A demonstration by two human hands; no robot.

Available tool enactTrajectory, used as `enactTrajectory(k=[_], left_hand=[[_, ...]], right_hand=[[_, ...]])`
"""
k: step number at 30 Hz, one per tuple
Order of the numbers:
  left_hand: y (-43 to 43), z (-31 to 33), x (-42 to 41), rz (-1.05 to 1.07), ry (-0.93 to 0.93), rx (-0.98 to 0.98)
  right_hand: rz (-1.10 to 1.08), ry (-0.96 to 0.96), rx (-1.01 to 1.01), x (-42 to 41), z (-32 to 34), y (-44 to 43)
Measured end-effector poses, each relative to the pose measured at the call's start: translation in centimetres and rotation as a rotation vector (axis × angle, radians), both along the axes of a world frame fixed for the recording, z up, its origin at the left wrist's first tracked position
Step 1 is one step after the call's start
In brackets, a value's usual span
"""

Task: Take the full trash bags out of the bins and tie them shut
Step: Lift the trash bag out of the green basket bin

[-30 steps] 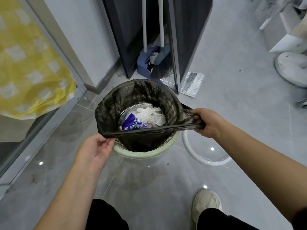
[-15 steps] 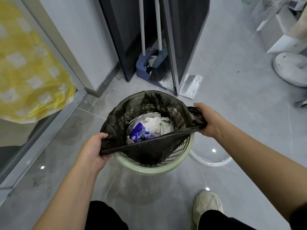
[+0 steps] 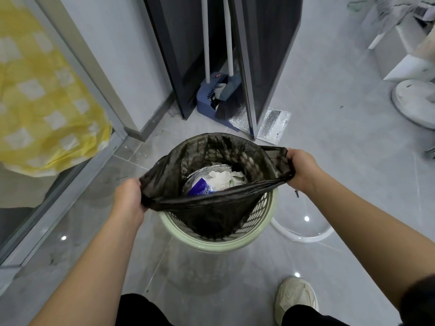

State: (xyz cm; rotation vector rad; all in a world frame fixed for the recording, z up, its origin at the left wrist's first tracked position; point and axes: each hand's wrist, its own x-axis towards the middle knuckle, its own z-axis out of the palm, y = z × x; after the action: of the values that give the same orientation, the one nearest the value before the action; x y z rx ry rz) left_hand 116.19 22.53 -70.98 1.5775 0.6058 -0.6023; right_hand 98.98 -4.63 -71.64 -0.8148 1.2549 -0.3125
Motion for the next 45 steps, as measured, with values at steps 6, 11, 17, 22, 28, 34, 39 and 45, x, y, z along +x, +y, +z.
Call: enactTrajectory(k=[6,11,17,22,28,34,39,45], left_hand=[[-1.2,-0.5,2.1,-0.455,-0.202,0.285],[-1.6,-1.8,3.4,-0.314,-0.371,0.31],[-3.2,-2.4,4.3,-0.342,-0.383,0.285],[-4.1,-2.5,4.9,-0.299,-0.503,0.178],[-4.8,-1.6,4.8,-0.25,-0.599,0.163],[-6.4,-2.0,5.6,-0.689,-0.797,0.635],[-6.2,-1.9,5.9,-0.474,-0.816,0.484],[-4.0,-1.2,5.1,-0.374,-0.786,0.312]], right_hand=[[0.402,0.2,-0.2,0.1,0.0,-1.9],[0.35,0.231,-0.258,0.5,-0.9,-2.2],[0.246,0.209,-0.2,2.6,-1.7,-2.0],[0.214,-0.007,-0.264,3.9,-1.8,-2.0],[0.203,-0.065,-0.278,4.7,-1.5,-2.1],[0.518,0.111,-0.505,5.6,-1.4,-1.9],[0.298,0.131,-0.668,6.6,-1.4,-1.5],[0.324,-0.043,-0.753,4.8,-0.1,-1.1]])
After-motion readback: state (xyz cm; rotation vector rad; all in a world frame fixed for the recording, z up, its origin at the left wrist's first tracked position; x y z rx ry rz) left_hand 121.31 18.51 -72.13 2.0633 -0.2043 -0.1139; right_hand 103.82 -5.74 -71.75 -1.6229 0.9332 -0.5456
